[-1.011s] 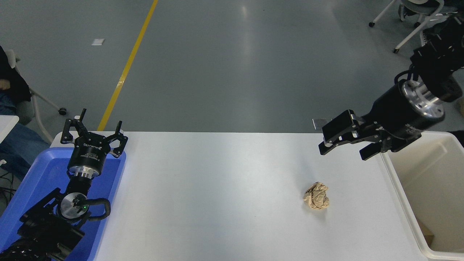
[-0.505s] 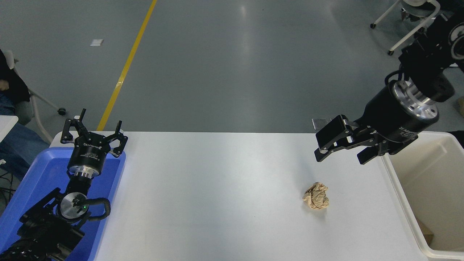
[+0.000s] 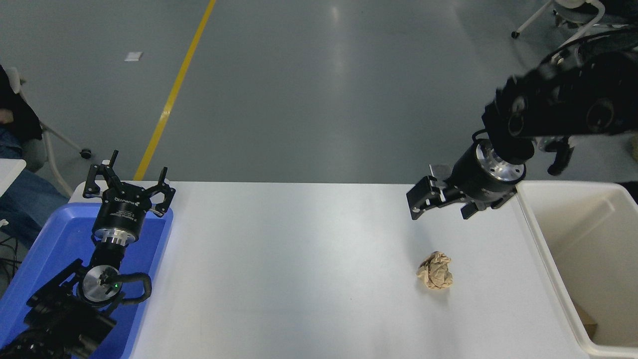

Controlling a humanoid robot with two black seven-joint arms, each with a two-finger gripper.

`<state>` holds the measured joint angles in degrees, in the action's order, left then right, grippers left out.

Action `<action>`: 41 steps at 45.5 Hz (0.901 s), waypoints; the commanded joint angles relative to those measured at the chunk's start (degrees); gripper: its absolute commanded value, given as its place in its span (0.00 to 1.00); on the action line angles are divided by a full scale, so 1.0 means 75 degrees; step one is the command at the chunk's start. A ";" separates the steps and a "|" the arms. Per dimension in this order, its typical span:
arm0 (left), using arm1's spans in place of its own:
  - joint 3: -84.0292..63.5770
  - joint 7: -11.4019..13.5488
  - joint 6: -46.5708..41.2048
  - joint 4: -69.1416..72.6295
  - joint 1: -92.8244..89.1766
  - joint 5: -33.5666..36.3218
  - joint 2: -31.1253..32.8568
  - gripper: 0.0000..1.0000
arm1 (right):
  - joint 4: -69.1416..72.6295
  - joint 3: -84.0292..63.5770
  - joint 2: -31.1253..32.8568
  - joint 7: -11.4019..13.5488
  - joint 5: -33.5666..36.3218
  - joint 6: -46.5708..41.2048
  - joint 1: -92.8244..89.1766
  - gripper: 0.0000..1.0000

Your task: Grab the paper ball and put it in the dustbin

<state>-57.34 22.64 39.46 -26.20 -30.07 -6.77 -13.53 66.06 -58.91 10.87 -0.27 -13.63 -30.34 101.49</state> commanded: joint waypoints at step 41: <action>0.0005 -0.0007 0.0000 0.0001 0.0001 0.0000 0.0000 1.00 | -0.2550 0.0788 -0.0547 -0.0070 -0.1616 0.1467 -0.3864 0.00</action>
<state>-57.30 22.63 39.46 -26.19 -30.06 -6.77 -13.54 47.59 -53.16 6.95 -0.68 -24.65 -19.97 73.74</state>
